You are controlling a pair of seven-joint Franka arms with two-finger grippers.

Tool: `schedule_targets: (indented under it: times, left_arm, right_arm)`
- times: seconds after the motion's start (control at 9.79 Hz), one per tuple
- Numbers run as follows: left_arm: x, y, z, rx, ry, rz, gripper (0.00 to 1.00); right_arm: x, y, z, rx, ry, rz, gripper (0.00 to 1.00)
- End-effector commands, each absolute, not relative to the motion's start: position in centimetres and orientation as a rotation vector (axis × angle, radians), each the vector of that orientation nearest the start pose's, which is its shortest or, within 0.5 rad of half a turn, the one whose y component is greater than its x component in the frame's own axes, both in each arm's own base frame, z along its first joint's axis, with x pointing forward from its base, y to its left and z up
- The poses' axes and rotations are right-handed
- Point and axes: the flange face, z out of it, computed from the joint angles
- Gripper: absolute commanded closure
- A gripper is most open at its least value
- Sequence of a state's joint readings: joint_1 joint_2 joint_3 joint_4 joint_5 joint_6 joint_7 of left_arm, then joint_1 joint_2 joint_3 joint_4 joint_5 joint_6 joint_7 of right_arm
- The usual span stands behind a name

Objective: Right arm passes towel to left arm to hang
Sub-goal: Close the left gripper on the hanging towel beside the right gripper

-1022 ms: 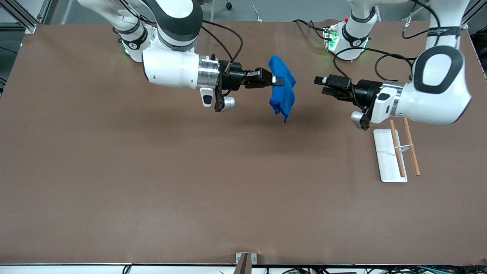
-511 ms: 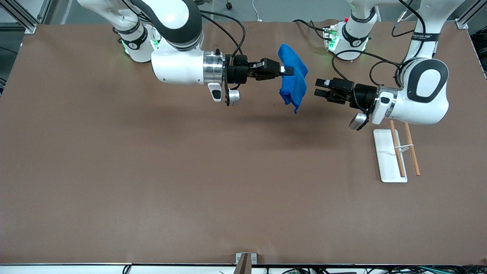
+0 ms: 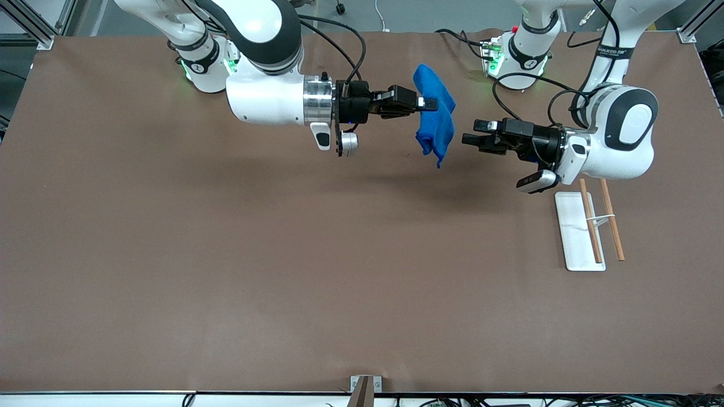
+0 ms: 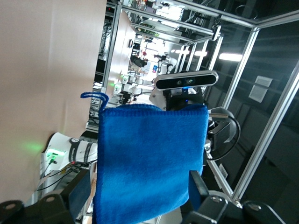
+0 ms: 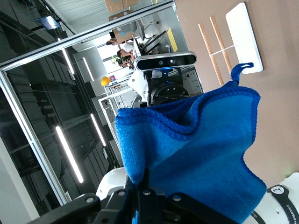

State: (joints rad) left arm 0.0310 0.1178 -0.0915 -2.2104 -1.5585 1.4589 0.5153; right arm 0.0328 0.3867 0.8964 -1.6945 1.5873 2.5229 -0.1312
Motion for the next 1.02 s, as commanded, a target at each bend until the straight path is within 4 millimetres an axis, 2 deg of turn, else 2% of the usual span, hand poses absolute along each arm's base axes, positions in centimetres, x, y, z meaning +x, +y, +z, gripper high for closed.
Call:
schedule_targets:
  times: [0.0, 0.2, 0.31, 0.41, 0.61, 0.72, 0.92]
  left_arm:
    - [48.4, -15.3, 35.7, 1.502, 0.101, -0.295, 0.08]
    - [47.7, -16.6, 34.9, 1.488, 0.113, -0.268, 0.08]
    - [47.7, -17.4, 35.1, 1.486, 0.127, -0.245, 0.08]
    - [47.9, -17.5, 35.4, 1.467, 0.145, -0.224, 0.12]
    - [47.1, -18.3, 34.8, 1.466, 0.139, -0.243, 0.25]
    - [47.3, -18.1, 35.0, 1.462, 0.142, -0.234, 0.37]
    - [47.7, -17.1, 35.1, 1.459, 0.153, -0.215, 0.87]
  right_arm:
    - [46.6, 49.3, 49.7, -1.635, 0.266, 0.269, 1.00]
    - [46.5, 49.4, 49.8, -1.635, 0.264, 0.269, 1.00]
    - [46.2, 49.6, 49.8, -1.631, 0.268, 0.277, 1.00]
    - [46.2, 49.6, 49.8, -1.630, 0.269, 0.278, 1.00]
    - [46.2, 49.6, 49.8, -1.630, 0.269, 0.278, 1.00]
    - [46.2, 49.6, 49.8, -1.630, 0.269, 0.278, 1.00]
    - [46.3, 49.6, 49.7, -1.629, 0.272, 0.280, 1.00]
